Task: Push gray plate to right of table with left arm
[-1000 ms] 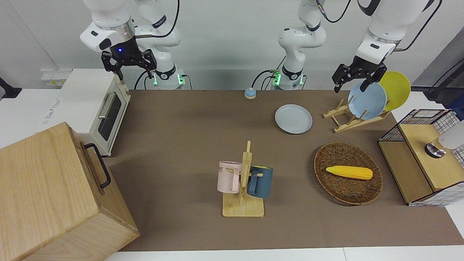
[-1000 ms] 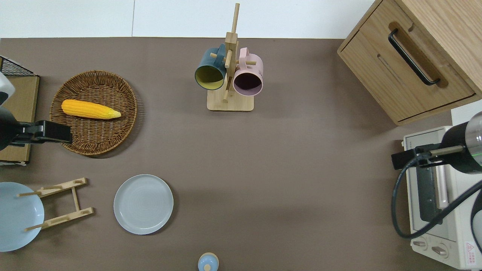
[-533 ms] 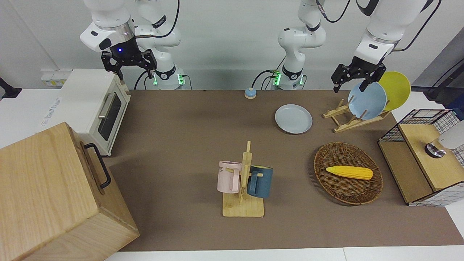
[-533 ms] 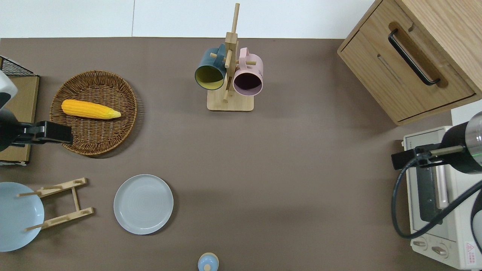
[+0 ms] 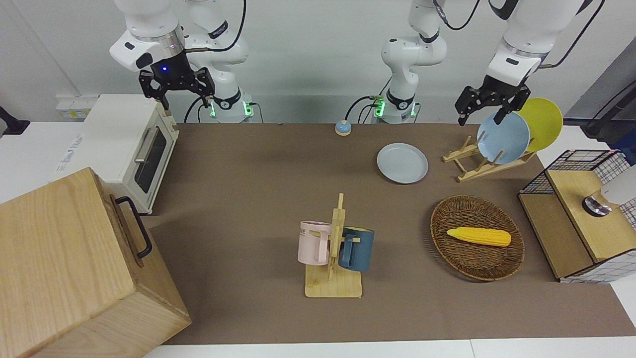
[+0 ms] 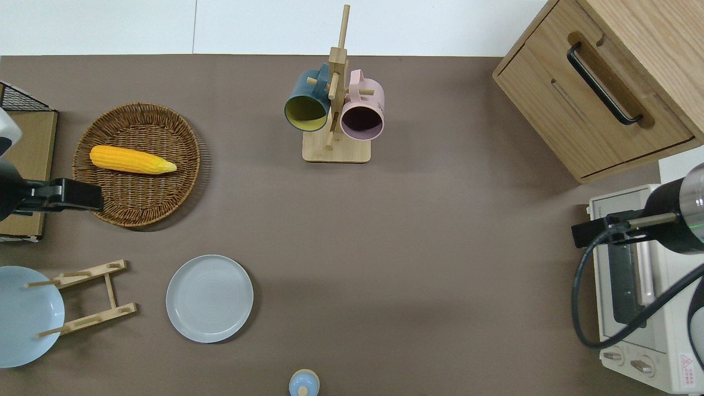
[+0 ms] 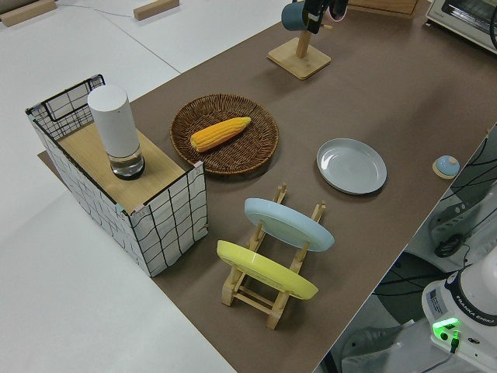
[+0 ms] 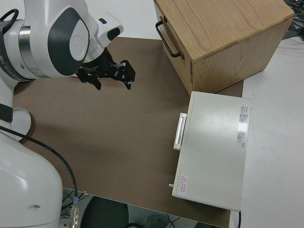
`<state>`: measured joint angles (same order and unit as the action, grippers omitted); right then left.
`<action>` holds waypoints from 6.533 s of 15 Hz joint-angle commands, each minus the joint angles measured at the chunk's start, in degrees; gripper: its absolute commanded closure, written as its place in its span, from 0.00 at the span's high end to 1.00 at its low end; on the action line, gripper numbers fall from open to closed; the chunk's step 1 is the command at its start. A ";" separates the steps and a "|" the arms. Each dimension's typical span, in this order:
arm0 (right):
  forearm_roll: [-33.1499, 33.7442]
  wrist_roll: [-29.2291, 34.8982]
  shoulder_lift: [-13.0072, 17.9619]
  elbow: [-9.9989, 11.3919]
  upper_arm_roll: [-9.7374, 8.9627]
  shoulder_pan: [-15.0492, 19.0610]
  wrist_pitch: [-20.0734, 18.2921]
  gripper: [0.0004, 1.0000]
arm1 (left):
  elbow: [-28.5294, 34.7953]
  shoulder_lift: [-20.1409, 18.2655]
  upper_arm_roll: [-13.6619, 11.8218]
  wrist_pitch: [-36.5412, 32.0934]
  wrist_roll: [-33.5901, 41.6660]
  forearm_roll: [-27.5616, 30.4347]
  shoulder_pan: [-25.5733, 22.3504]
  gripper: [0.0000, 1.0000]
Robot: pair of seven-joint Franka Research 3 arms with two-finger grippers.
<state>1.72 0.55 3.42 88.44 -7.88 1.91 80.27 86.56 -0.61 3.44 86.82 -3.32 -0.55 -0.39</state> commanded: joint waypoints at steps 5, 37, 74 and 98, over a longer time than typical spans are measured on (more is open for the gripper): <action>0.48 -0.46 0.53 -0.02 -1.09 1.35 -0.81 1.00 | 3.96 -3.08 0.87 1.32 0.51 -1.64 -0.76 0.99; 0.48 -0.46 0.53 -0.02 -1.09 1.35 -0.81 1.00 | 53.52 -13.10 0.25 37.97 9.38 1.96 -5.77 0.96; 0.48 -0.46 0.53 -0.02 -1.09 1.35 -0.81 1.00 | 63.82 -7.74 2.71 49.06 6.32 10.40 -5.94 0.27; 0.48 -0.46 0.53 -0.02 -1.09 1.35 -0.81 1.00 | 64.43 -8.00 5.70 48.35 1.30 13.64 -5.68 0.00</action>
<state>1.72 0.55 3.42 88.44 -7.88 1.91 80.27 149.66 -9.25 6.79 134.22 -0.15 10.86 -5.82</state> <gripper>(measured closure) 0.004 0.960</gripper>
